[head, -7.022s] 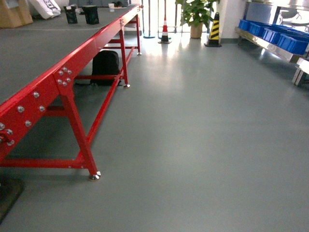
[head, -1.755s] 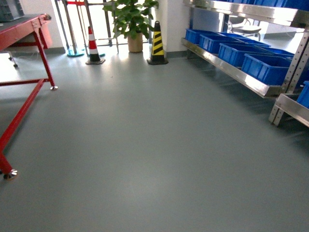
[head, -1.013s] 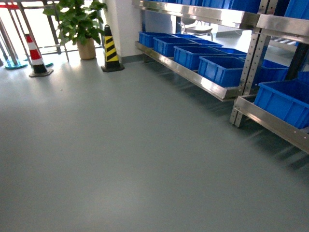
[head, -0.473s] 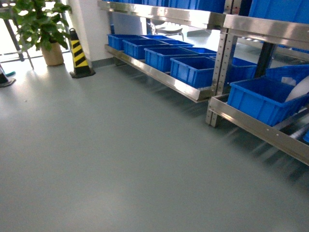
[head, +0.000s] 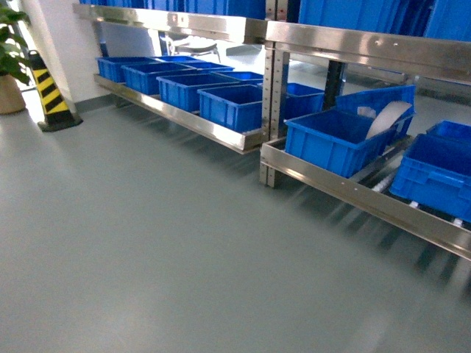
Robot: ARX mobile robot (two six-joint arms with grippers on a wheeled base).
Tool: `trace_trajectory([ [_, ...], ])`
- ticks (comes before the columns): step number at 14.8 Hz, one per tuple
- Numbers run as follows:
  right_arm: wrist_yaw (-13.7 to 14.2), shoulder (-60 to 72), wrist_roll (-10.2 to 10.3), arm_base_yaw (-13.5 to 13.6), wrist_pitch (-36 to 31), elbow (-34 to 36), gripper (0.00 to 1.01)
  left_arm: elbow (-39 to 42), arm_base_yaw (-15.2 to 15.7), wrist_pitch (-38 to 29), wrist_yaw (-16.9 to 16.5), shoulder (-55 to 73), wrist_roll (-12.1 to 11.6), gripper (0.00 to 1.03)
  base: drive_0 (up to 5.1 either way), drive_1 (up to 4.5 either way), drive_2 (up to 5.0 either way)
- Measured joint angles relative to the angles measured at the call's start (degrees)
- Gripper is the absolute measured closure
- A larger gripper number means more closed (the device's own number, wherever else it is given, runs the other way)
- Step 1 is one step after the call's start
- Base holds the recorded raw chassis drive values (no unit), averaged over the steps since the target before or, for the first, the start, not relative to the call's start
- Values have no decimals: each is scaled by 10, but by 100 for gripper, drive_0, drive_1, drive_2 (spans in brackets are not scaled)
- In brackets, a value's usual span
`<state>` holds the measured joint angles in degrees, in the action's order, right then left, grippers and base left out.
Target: Sort blue parts and orange caps into right shelf containers
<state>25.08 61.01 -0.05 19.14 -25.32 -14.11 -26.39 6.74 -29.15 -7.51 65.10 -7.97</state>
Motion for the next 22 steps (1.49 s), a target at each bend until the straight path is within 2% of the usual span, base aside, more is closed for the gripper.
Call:
trace_trajectory([
  [22,0,0,0,0,0,0,59,0,0,0,0,0,0,58,-162,-162,-162],
])
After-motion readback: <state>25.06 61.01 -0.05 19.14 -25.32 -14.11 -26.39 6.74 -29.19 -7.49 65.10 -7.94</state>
